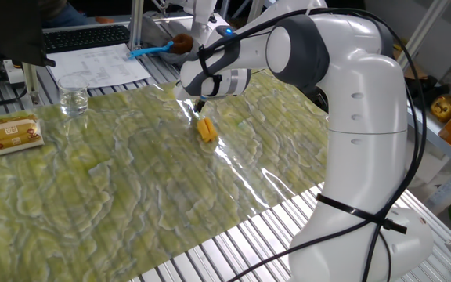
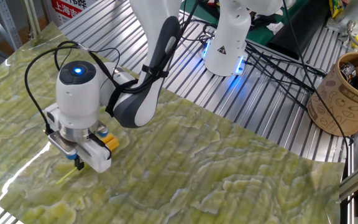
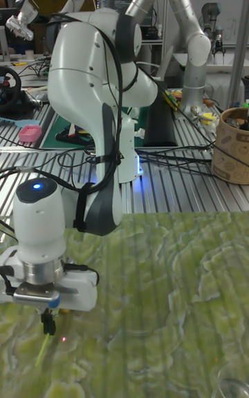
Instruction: Scrub the table with a brush
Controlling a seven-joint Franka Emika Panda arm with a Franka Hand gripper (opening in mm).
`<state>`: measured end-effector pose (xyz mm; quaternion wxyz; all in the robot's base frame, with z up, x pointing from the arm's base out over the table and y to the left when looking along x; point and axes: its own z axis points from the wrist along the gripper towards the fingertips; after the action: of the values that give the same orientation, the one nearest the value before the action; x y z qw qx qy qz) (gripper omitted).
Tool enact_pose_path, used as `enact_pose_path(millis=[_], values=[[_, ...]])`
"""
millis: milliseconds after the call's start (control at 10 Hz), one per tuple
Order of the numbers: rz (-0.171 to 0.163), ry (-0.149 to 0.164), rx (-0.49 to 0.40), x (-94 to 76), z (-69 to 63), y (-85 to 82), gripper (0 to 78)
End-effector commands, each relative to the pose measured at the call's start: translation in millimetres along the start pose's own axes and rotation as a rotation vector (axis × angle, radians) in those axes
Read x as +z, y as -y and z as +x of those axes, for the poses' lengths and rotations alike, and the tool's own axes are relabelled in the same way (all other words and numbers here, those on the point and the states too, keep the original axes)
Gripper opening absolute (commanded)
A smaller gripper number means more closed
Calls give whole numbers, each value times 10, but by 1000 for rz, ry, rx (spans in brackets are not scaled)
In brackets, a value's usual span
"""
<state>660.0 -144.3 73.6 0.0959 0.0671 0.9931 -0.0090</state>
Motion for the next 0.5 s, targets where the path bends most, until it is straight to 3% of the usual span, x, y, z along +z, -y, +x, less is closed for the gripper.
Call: enact_pose_path(millis=[100, 500], values=[[4, -6, 52, -38, 0, -14, 12], [8, -13, 75, -34, 3, -10, 12]])
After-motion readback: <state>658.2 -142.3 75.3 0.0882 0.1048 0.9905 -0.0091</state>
